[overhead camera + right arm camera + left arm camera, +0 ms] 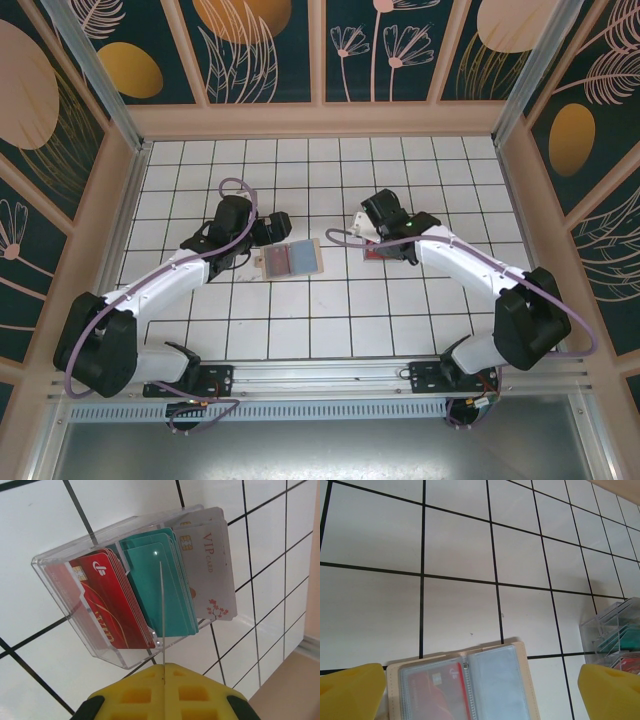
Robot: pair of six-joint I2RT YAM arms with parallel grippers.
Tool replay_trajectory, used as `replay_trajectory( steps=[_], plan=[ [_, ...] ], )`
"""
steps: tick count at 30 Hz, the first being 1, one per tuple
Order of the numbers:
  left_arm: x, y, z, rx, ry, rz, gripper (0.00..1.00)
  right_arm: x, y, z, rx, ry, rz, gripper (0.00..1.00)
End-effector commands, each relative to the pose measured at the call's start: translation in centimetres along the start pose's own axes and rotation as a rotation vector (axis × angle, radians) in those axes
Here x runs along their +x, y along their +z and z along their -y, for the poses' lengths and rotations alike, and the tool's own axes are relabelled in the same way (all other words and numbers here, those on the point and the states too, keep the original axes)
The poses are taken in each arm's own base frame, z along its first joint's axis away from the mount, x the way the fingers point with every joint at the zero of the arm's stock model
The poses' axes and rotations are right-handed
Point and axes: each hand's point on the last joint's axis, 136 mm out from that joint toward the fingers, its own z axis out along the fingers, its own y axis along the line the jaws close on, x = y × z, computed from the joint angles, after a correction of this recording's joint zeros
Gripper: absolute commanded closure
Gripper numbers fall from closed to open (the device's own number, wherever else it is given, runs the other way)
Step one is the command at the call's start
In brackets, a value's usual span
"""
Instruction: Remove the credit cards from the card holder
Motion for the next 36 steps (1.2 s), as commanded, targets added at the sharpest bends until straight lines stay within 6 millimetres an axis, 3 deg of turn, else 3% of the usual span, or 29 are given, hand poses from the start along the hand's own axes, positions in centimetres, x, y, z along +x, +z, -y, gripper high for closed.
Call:
replay_trajectory(
  steps=[1,5,16,27,33,34,36],
  plan=[
    [-1.3,0.1,0.2,-0.003,0.016,0.042,0.02,-0.5,-0.2,1.0,0.069,-0.089,0.024,1.0],
    [-1.3,0.2,0.1,-0.012,0.02,0.044,0.02,-1.2,0.3,1.2,0.084,-0.121,0.046,1.0],
    [-1.4,0.2,-0.4,-0.036,0.02,0.053,0.02,-1.8,2.0,-0.7,0.01,-0.118,0.063,1.0],
    [-1.2,0.3,-0.6,-0.044,0.022,0.049,0.01,-1.2,2.8,-1.8,-0.026,-0.097,0.052,1.0],
    [-1.2,0.4,-0.6,-0.042,0.023,0.047,0.02,-0.9,3.7,-1.3,0.017,-0.08,0.033,1.0],
    [-1.1,0.3,-0.5,-0.039,0.024,0.046,0.02,-0.9,3.8,-1.2,0.024,-0.077,0.03,0.98],
    [-1.1,0.3,-0.6,-0.04,0.024,0.047,0.02,-1.0,3.9,-0.6,0.051,-0.054,0.027,0.72]
  ],
)
